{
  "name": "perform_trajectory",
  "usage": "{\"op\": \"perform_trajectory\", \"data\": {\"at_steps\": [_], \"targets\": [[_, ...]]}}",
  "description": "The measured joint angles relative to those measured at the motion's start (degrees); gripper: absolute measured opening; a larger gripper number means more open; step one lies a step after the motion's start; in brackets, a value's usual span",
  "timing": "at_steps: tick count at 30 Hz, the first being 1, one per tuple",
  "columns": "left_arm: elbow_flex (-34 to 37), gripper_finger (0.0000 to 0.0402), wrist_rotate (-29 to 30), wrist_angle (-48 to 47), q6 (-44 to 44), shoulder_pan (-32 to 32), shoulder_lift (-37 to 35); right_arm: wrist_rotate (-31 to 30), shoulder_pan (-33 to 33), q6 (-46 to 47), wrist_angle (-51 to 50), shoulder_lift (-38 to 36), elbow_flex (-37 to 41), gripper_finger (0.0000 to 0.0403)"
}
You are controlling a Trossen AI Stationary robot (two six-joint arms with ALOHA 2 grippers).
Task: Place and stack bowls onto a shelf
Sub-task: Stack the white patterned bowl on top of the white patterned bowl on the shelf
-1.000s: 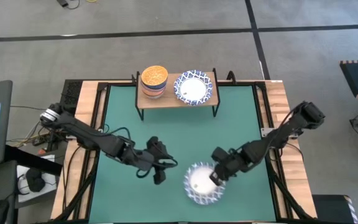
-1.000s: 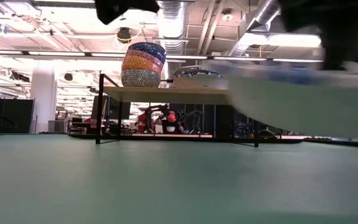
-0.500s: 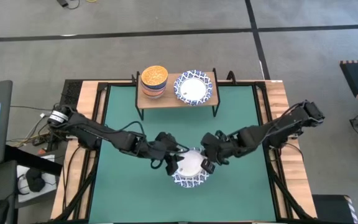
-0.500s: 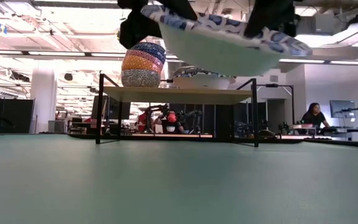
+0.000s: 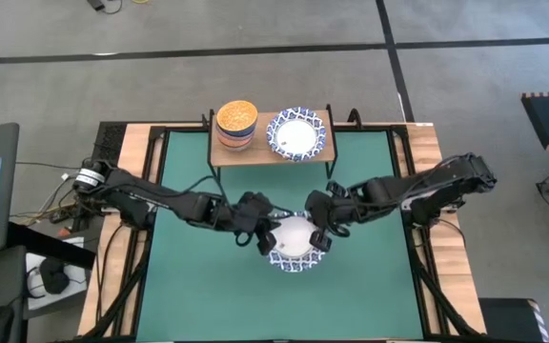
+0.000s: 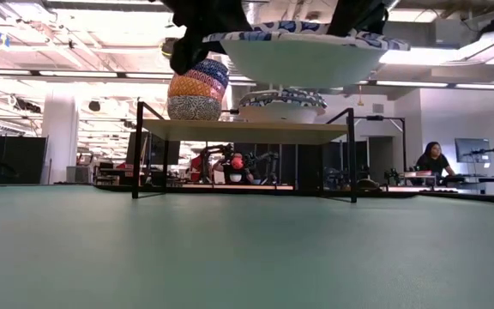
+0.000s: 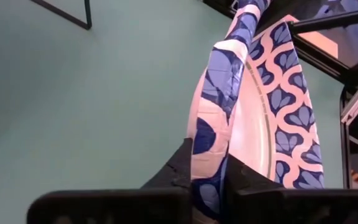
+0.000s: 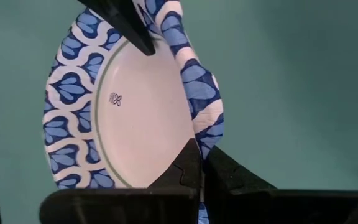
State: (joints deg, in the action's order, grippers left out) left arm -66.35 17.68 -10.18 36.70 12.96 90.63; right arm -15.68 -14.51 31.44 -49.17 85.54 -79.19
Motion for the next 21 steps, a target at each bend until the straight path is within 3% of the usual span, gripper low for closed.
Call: {"op": "perform_trajectory", "data": {"at_steps": [8, 16, 21], "targets": [[-0.04, 0.0000, -2.61, 0.85, -1.60, -2.24, -0.07, -1.21, 0.81, 0.06, -3.69, 0.00, -1.54, 0.0040], [-4.65, 0.0000, -2.46, -2.04, -6.92, -4.98, -0.15, -1.84, 3.06, 7.87, -16.02, -1.12, -5.32, 0.0128], [-7.41, 0.0000, -2.37, -1.99, -10.55, -9.22, -0.26, -5.69, 3.65, 12.34, -26.58, -4.37, -10.39, 0.0195]]}}
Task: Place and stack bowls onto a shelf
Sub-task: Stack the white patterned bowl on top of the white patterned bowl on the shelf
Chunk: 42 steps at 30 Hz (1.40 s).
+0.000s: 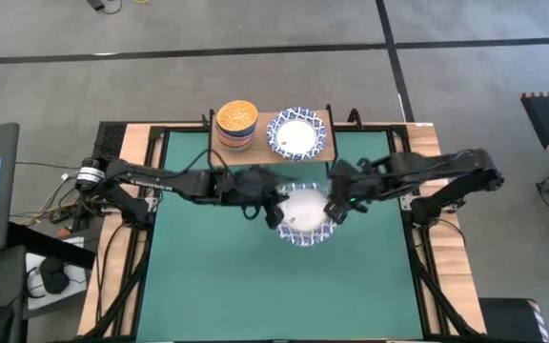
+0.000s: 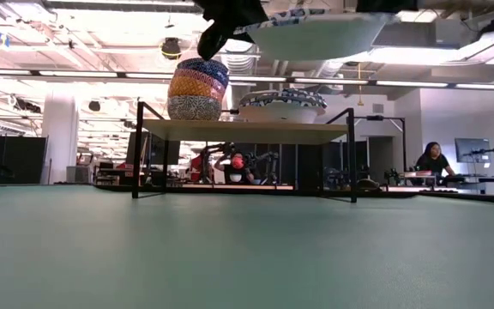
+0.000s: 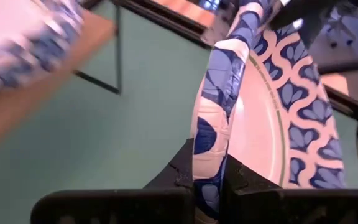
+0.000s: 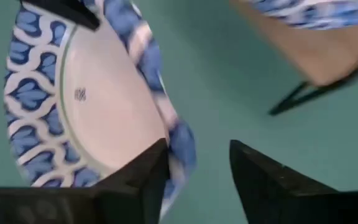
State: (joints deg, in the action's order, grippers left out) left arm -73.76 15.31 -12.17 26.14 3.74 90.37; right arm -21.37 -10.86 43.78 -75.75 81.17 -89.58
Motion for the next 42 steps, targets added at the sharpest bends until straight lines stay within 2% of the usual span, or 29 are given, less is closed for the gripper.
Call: {"op": "perform_trajectory", "data": {"at_steps": [4, 10, 16, 20, 26, 30, 38, 42], "targets": [[-2.80, 0.0000, 0.92, -0.27, -1.78, -3.90, -0.07, -1.96, 0.12, 2.43, -4.54, -5.13, -1.92, 0.0230], [-7.97, 0.0000, 11.70, 1.40, -1.70, -10.26, -0.11, -6.14, 0.11, 6.13, -7.57, -11.67, -1.69, 0.0239], [-10.14, 0.0000, 12.55, 5.60, -1.63, -17.73, -0.11, -8.70, 0.07, 7.30, -9.34, -13.66, -1.75, 0.0240], [-10.05, 0.0000, 13.12, 5.03, -0.13, -22.06, 0.83, -8.98, 0.20, 6.81, -10.12, -13.56, -1.71, 0.0240], [-10.03, 0.0005, 10.45, 5.48, -1.09, -23.18, 1.90, -9.04, 0.19, 5.56, -12.10, -12.88, -1.68, 0.0240], [-10.03, 0.0041, 10.50, 5.72, -1.76, -22.99, 2.64, -9.19, 0.99, 4.36, -12.13, -12.77, -1.71, 0.0240], [-10.03, 0.0159, 10.47, 3.51, -2.27, -22.86, 2.40, -9.22, 2.39, 3.77, -12.08, -12.72, -1.71, 0.0240], [-10.93, 0.0194, 10.54, 2.10, -5.28, -22.19, 1.50, -9.96, 2.39, 3.60, -11.18, -12.71, -1.71, 0.0240]]}}
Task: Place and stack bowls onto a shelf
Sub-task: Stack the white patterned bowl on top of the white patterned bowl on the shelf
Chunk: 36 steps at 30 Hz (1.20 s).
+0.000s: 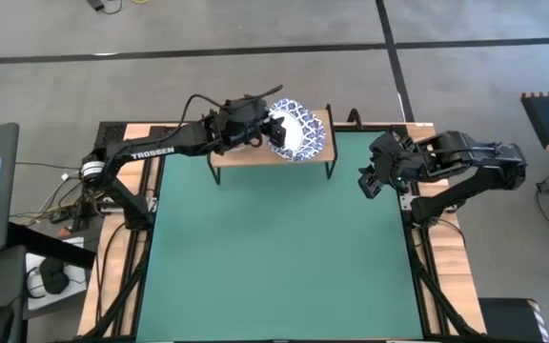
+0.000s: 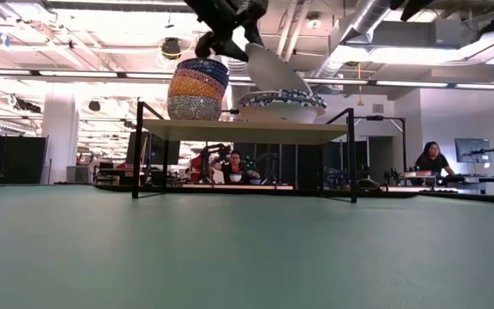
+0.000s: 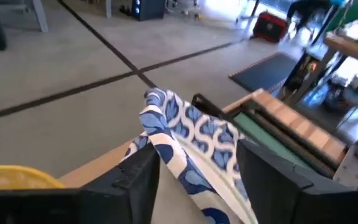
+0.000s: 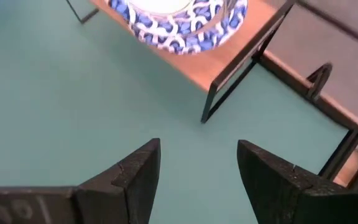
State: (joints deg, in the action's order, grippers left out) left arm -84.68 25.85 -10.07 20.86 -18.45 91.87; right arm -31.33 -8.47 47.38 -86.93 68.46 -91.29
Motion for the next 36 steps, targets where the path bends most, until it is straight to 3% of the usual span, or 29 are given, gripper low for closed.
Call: {"op": "perform_trajectory", "data": {"at_steps": [3, 7, 17, 22, 29, 36], "targets": [[-3.09, 0.0203, 1.17, -3.15, -2.84, 0.90, -0.42, -2.95, 0.61, -3.10, 3.97, 0.53, 0.00, 0.0240], [-7.69, 0.0206, 3.41, -9.76, -5.28, 1.91, -1.01, -1.60, 5.22, -12.74, 14.79, 2.34, 0.00, 0.0240], [-8.59, 0.0206, 5.16, -29.22, 1.39, 3.73, -1.28, 12.78, 17.86, -28.43, 33.79, 10.30, 0.00, 0.0240], [-8.59, 0.0202, 8.45, -30.42, 1.03, 7.50, -3.92, 18.18, 23.19, -33.90, 41.11, 16.42, 0.00, 0.0240], [-8.61, 0.0195, 13.13, -32.94, 3.40, 11.44, -10.41, 30.66, 32.25, -36.96, 48.22, 25.34, 0.02, 0.0240], [-8.60, 0.0190, 21.33, -41.96, 8.26, 15.09, -14.52, 39.08, 38.53, -38.08, 50.27, 31.82, 0.02, 0.0240]]}}
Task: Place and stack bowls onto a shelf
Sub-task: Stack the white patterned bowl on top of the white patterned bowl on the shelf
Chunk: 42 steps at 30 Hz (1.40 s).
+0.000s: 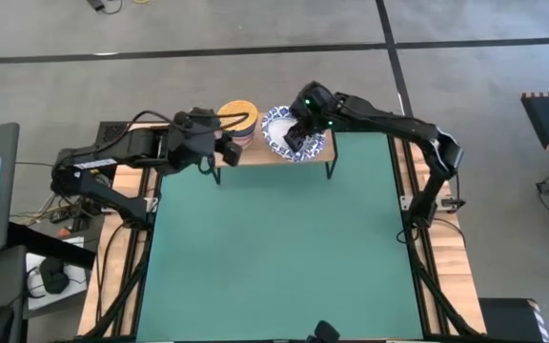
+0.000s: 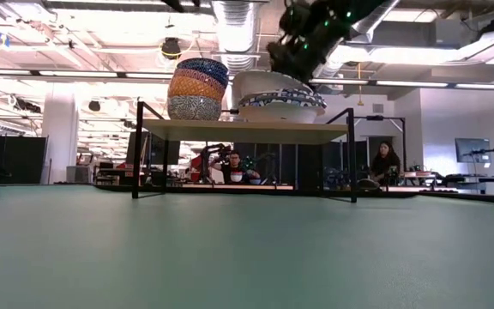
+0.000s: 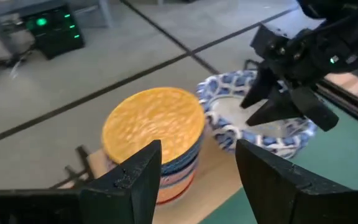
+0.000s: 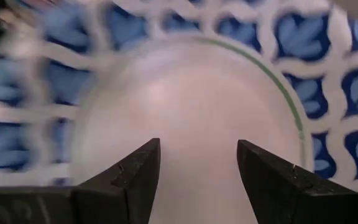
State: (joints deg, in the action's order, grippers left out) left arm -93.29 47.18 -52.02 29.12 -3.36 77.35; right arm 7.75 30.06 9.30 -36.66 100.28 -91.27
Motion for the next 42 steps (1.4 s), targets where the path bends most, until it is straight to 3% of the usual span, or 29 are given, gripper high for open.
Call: {"op": "perform_trajectory", "data": {"at_steps": [7, 14, 20, 29, 35, 42], "targets": [[0.01, 0.0190, 2.21, -12.33, 10.13, 1.60, -0.20, -4.78, 2.13, -4.72, -4.78, 1.35, -0.08, 0.0240], [0.01, 0.0190, 2.75, -18.93, 14.78, 2.60, -0.01, -7.63, 2.63, -8.32, -4.65, 1.54, -0.08, 0.0239], [0.01, 0.0190, 2.77, -19.77, 16.65, 3.13, -0.01, -9.44, 1.34, -9.13, -5.82, 4.67, -0.37, 0.0229], [0.01, 0.0190, 2.75, -22.18, 21.55, 4.65, 0.01, -9.50, 0.40, -10.23, -10.20, -0.14, -2.59, 0.0215], [0.03, 0.0190, 2.74, -22.10, 23.32, 5.65, 0.01, -9.43, 1.23, -13.65, -4.82, -3.77, -5.81, 0.0215], [0.03, 0.0190, 2.72, -22.21, 26.70, 7.93, 0.01, -8.72, 1.45, -17.04, -0.32, 1.16, -5.85, 0.0215]]}}
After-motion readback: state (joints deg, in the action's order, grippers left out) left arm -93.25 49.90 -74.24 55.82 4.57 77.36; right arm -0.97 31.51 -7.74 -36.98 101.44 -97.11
